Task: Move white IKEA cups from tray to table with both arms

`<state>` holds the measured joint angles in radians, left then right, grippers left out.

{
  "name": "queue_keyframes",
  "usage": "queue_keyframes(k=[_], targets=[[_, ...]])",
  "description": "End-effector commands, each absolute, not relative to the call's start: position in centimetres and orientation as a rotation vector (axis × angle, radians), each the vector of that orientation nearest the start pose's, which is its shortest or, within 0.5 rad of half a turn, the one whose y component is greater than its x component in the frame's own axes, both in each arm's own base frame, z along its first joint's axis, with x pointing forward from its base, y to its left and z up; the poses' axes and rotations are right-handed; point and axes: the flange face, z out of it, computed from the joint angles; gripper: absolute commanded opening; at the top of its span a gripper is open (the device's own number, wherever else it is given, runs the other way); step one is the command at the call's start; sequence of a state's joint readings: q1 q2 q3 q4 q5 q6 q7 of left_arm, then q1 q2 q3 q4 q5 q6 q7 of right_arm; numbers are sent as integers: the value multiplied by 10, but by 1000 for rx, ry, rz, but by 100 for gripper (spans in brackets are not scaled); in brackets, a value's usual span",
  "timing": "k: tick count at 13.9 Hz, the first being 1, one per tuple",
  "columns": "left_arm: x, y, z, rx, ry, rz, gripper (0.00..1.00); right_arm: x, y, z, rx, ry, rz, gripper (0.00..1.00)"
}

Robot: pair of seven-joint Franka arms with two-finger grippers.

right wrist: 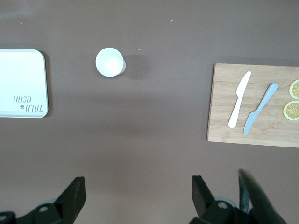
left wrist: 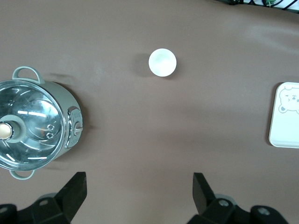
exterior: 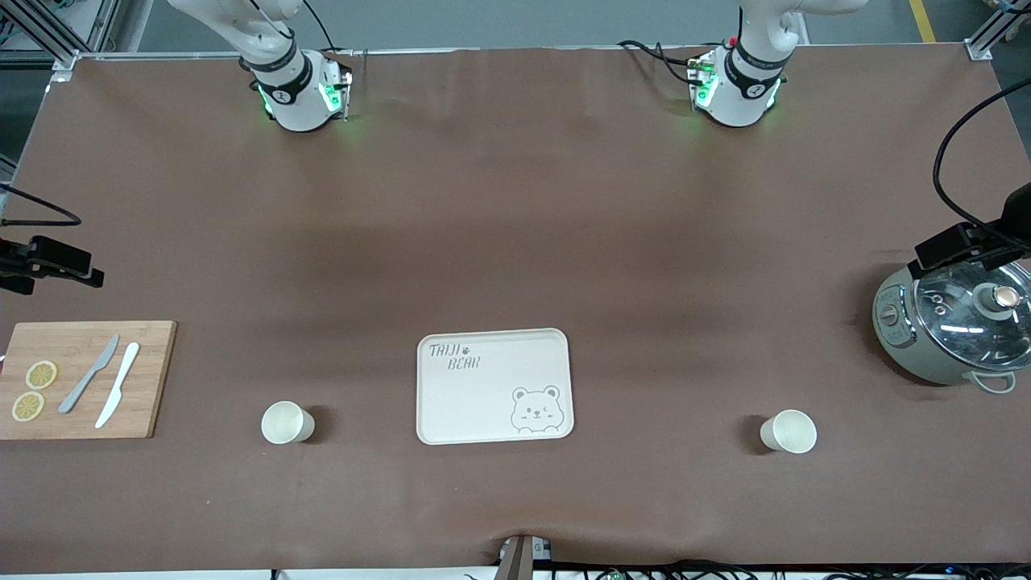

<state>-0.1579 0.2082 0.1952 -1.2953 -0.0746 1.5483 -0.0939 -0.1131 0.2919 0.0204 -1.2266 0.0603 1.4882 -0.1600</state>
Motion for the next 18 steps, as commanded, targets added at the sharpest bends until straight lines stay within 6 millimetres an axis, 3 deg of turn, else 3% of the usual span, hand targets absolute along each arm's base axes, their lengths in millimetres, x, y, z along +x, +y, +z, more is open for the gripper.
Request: queue_keyframes(k=[1, 7, 18], targets=[[606, 2, 651, -3177, -170, -104, 100, 627, -51, 607, -3080, -86, 34, 100], [592, 4, 675, -3179, -175, -168, 100, 628, -52, 604, -3079, -86, 41, 100], [592, 4, 676, -3178, -180, -171, 100, 628, -50, 601, -3077, -88, 63, 100]])
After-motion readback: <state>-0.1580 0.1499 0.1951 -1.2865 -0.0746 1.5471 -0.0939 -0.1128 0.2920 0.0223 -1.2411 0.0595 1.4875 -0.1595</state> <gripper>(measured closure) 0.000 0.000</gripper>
